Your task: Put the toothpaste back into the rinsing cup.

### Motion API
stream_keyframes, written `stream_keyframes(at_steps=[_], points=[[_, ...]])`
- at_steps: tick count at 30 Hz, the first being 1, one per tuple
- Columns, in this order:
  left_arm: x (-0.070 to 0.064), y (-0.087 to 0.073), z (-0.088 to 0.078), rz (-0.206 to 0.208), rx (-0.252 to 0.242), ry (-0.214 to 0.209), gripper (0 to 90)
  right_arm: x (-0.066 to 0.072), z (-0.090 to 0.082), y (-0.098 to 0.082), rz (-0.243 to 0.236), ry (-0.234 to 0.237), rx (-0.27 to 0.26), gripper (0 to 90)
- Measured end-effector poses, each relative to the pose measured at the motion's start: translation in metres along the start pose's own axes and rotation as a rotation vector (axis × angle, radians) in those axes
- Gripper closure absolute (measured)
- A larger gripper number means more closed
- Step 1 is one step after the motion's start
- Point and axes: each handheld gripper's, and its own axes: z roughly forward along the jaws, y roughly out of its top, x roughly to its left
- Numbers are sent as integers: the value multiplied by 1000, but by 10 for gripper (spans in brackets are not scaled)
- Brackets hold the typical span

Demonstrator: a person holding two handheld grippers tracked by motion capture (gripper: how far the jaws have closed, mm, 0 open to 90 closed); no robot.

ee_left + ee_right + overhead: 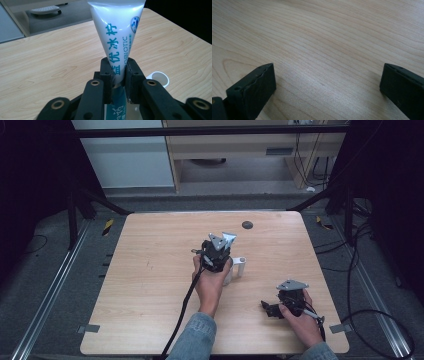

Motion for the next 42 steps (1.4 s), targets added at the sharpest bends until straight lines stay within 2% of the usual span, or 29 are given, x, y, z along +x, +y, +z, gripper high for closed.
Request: stream_keyframes(at_steps=[18,30,42], points=[[-1,2,2,-1,14,-1,775,0,0,0,1,0,0,6],[2,10,7,-8,56,-26,767,0,0,0,2,2,-1,6],[2,8,6,-15,61,-39,736,0,0,0,1,0,0,6]])
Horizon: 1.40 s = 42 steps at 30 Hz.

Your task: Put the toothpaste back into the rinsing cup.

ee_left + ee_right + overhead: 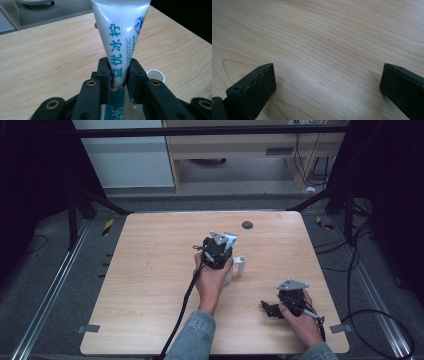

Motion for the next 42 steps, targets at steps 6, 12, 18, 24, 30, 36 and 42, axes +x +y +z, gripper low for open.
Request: stream_keyframes(at_steps=[6,12,18,24,30,36,42], points=[[1,0,0,4,4,-2,719,0,0,0,1,-1,0,6],[-1,-1,0,11,4,4,657,0,0,0,0,0,0,6],[1,-3,-3,9,7,19,560,0,0,0,1,-1,0,6],[-3,-5,-8,21,-10,32,430,0,0,0,0,0,0,6],[-10,-5,-12,60,11,28,301,0,0,0,0,-1,0,6],[-20,-5,-19,163,10,49,147,0,0,0,-1,-1,0,6],[-28,-7,-34,217,-9,3,77,0,0,0,1,1,0,6]])
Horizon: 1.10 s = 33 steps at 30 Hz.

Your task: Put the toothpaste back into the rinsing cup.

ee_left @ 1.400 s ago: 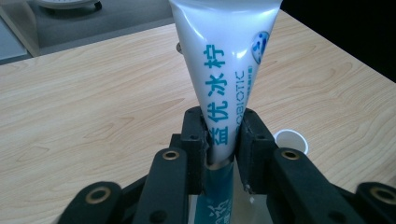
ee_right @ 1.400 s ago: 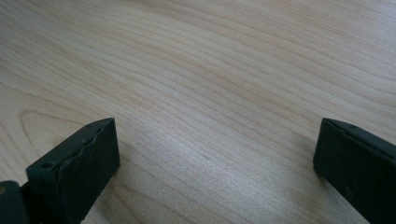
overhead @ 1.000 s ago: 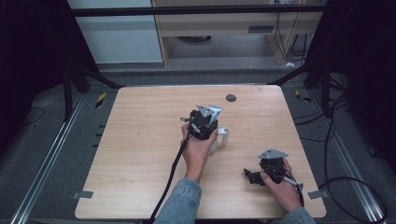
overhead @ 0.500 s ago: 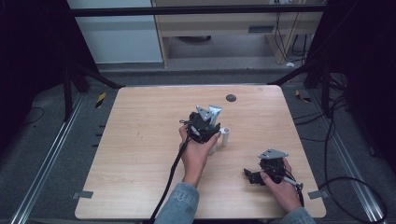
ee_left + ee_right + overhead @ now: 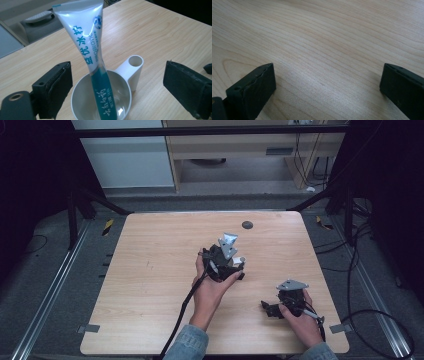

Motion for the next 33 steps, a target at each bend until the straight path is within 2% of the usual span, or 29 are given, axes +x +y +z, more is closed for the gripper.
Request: stream_keyframes(at_steps=[5,8,15,19,25,33], points=[[-4,0,-11,25,-13,-39,47,0,0,0,-3,-2,1,6],[-3,-1,-16,45,-21,-46,43,0,0,0,-4,-3,1,6],[0,-2,-24,54,-24,-62,41,0,0,0,-5,-4,1,7],[4,-5,-26,32,-30,-56,44,0,0,0,-3,-2,-1,7],[8,-19,-35,45,-6,-46,44,0,0,0,-3,-3,0,7],[18,-54,-48,42,39,-41,47,0,0,0,-2,-3,0,7]])
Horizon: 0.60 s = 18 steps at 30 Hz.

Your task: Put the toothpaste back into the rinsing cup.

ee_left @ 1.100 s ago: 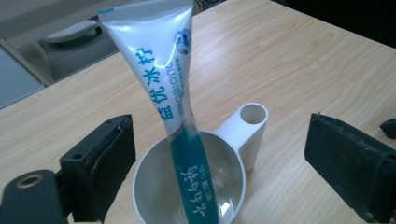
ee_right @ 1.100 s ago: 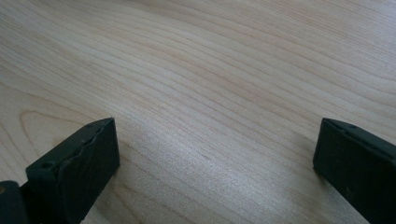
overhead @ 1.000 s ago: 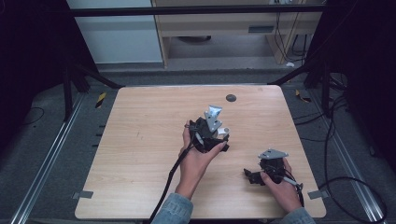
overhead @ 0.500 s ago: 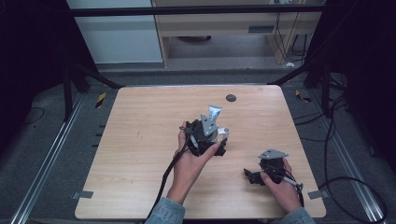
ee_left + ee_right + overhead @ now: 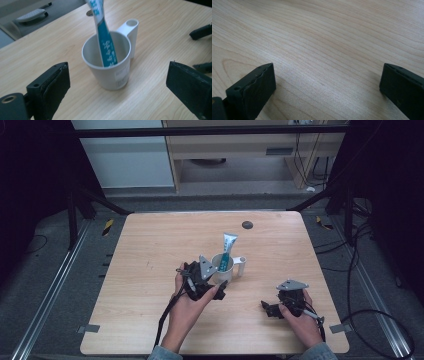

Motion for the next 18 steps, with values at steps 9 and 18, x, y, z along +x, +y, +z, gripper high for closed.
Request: stream_keyframes(at_steps=[9,18], points=[[21,-37,-2,-63,42,14,49,0,0,0,0,0,0,7],[53,-71,-11,-166,55,62,53,0,0,0,0,-1,0,6]])
